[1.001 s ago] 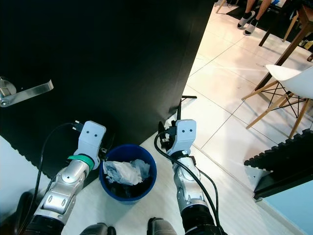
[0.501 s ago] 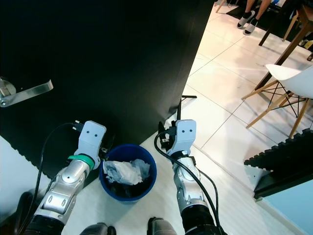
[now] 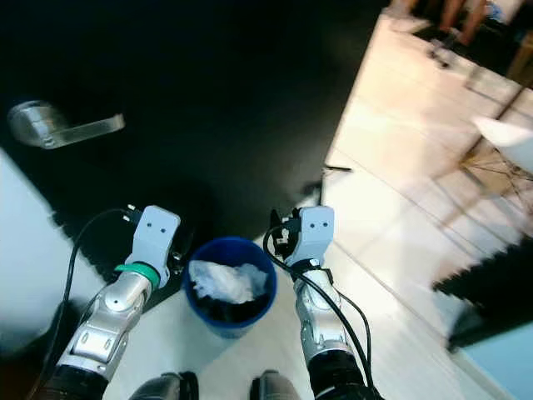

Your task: Clean up the room

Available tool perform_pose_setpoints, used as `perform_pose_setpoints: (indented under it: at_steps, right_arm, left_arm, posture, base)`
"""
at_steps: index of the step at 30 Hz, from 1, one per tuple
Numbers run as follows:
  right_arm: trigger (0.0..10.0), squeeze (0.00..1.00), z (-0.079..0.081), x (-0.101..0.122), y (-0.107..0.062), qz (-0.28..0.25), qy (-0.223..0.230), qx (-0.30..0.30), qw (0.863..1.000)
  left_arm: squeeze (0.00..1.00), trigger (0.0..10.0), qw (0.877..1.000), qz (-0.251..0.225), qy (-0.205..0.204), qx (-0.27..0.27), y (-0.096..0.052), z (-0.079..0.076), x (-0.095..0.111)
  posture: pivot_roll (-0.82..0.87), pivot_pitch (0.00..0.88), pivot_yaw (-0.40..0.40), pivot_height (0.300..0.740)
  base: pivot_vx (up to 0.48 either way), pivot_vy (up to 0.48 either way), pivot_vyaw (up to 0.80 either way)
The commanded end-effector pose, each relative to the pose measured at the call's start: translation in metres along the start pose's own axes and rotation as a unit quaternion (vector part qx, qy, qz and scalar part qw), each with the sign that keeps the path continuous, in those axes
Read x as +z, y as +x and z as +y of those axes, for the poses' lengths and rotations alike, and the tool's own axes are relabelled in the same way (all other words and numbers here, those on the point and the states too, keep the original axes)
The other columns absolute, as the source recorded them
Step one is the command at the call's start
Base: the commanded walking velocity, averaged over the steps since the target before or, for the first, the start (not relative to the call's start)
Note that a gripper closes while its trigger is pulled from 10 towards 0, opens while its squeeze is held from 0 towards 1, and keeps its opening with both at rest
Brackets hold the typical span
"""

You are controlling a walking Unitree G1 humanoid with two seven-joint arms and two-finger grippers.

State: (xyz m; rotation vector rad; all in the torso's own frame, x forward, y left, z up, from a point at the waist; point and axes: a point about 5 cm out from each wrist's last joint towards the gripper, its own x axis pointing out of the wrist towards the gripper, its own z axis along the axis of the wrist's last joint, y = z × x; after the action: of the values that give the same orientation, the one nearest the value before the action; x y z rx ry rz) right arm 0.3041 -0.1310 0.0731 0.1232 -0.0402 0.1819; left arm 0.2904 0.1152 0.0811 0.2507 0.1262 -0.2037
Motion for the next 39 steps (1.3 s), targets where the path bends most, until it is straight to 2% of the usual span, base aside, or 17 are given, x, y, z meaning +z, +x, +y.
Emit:
perform_pose_setpoints:
  at_steps: [1, 31, 39]
  right_arm:
    - [10.0, 0.00, -0.0013, -0.0044, -0.0022, 0.010, 0.006, -0.006, 1.000]
    - [10.0, 0.00, -0.0006, -0.0067, -0.0018, 0.014, 0.009, -0.008, 1.000]
    - [10.0, 0.00, -0.0001, -0.0087, -0.0014, 0.020, 0.010, -0.007, 1.000]
  left_arm:
    - [0.00, 10.0, 1.000, 0.003, 0.002, -0.002, 0.0004, -0.0013, -0.0020]
    - [0.00, 10.0, 1.000, 0.003, 0.003, -0.006, 0.0010, -0.0015, -0.0020]
    - [0.00, 10.0, 1.000, 0.017, 0.001, -0.017, 0.0010, -0.0038, -0.0047]
  posture:
    - [0.05, 0.000, 0.011, 0.731]
    - [0.05, 0.000, 0.016, 0.731]
    - [0.06, 0.000, 0.018, 0.731]
  base:
    - [-0.330, 0.000, 0.00]
    - [-0.330, 0.000, 0.00]
    - [-0.033, 0.000, -0.75]
